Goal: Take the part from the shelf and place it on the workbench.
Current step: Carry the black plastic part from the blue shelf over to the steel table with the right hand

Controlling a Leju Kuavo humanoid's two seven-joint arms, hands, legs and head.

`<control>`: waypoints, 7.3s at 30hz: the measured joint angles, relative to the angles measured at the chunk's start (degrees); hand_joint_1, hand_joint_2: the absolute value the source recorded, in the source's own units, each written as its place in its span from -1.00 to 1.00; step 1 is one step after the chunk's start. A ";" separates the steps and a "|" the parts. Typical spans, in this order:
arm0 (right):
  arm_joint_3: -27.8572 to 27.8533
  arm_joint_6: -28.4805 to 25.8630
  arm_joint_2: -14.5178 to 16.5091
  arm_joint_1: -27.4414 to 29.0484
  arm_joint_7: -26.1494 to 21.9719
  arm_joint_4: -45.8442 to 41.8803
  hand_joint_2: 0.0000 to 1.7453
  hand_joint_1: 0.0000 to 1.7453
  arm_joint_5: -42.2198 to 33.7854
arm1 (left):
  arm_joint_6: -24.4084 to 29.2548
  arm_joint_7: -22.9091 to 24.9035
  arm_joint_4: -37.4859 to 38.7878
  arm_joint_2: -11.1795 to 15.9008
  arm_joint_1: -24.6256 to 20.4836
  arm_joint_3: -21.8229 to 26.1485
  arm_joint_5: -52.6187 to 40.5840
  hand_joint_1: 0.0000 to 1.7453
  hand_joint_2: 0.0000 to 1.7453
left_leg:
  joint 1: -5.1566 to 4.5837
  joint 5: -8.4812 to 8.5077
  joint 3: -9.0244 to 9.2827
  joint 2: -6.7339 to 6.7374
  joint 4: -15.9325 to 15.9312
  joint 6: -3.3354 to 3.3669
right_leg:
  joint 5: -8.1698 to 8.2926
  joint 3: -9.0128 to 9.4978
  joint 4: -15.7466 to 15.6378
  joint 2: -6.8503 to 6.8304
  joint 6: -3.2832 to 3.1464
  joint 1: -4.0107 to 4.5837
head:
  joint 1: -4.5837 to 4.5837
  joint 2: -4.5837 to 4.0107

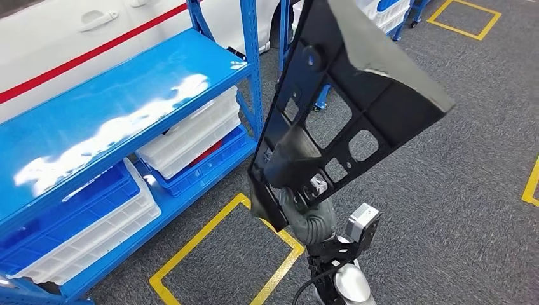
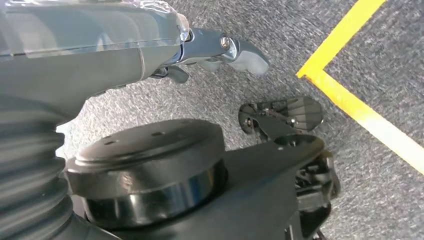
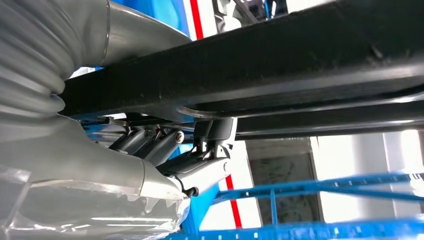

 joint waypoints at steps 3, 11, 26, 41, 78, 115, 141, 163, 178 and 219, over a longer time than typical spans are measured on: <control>-0.02 -0.56 0.17 0.40 -0.19 -0.49 1.00 0.94 0.51 | 0.22 0.52 0.01 0.03 -0.06 -0.44 -0.54 -1.00 1.00 | 0.48 -3.84 -2.10 -3.05 5.16 -0.70 | 0.61 -0.31 -0.37 1.34 -1.02 -0.11 | -0.03 0.00; -0.32 -2.27 0.33 2.89 -0.93 -1.91 1.00 0.94 1.21 | 0.18 1.94 0.14 0.59 -0.04 -2.45 -2.23 -1.00 1.00 | 0.55 -1.39 -0.53 -8.28 3.21 0.43 | 1.57 -1.12 -0.09 6.43 -0.93 0.42 | -0.02 0.01; -5.50 -3.77 0.93 7.25 -2.30 -5.79 1.00 0.94 1.96 | 1.02 3.25 0.60 1.94 -0.09 -5.20 -3.68 -1.00 1.00 | -0.01 0.26 0.08 -1.41 -0.52 1.41 | -0.73 -0.85 2.87 -0.97 1.52 0.11 | 0.22 0.00; -12.97 -10.95 4.65 9.22 -3.96 -8.57 1.00 0.94 5.26 | 12.32 3.30 0.99 3.20 -1.37 -9.06 -5.86 -1.00 1.00 | 0.25 -1.48 -1.32 -7.26 4.75 0.09 | 0.48 -0.15 -0.10 5.84 -1.34 0.58 | -0.06 0.00; -12.00 -2.14 5.04 8.05 -7.73 -7.00 1.00 0.94 3.58 | -2.89 0.20 1.13 4.51 -1.27 -11.02 -2.23 -1.00 1.00 | 0.26 -0.05 -0.64 -9.20 0.36 0.64 | 1.02 -0.83 -0.32 7.83 0.10 0.20 | 0.12 0.00; 5.91 0.34 1.45 2.11 -11.24 -18.14 1.00 0.94 10.02 | -9.07 5.79 1.09 3.45 -1.33 -14.25 -3.32 -1.00 1.00 | 1.02 0.73 -0.80 -4.86 -0.21 1.98 | -5.36 -6.17 11.36 2.62 2.40 0.08 | 1.05 0.00; 6.07 -3.15 -3.01 0.76 -10.35 -13.07 1.00 0.94 9.89 | -4.89 5.03 1.06 2.10 -1.98 -17.68 -3.96 -1.00 1.00 | 0.97 -0.71 -0.19 -8.54 0.84 1.00 | 0.88 -0.91 -0.16 8.26 1.66 0.07 | 0.66 0.00; 7.34 -7.34 -4.94 -1.53 -11.17 -11.56 1.00 0.94 7.62 | -1.63 4.30 1.05 3.28 -2.53 -17.62 -2.70 -1.00 1.00 | 0.66 -7.03 -6.16 -5.03 14.73 -0.84 | 1.60 0.71 -2.44 2.01 -1.65 0.90 | 1.10 0.00; 7.75 -12.25 -4.97 -0.38 -11.07 -14.09 1.00 0.94 9.03 | -2.80 6.21 1.04 3.51 -3.20 -18.94 -4.96 -1.00 1.00 | 1.47 -1.36 -0.42 -5.29 1.15 1.64 | -3.92 -9.30 15.10 2.40 2.34 -0.01 | 1.15 0.00; 9.55 -12.93 -5.13 -1.42 -11.33 -13.81 1.00 0.94 8.49 | -3.01 6.48 1.07 4.02 -3.26 -20.10 -4.62 -1.00 1.00 | 2.14 -5.40 9.02 -5.51 1.55 -1.61 | 3.16 -3.46 -0.80 1.96 -0.39 -0.01 | 1.14 0.01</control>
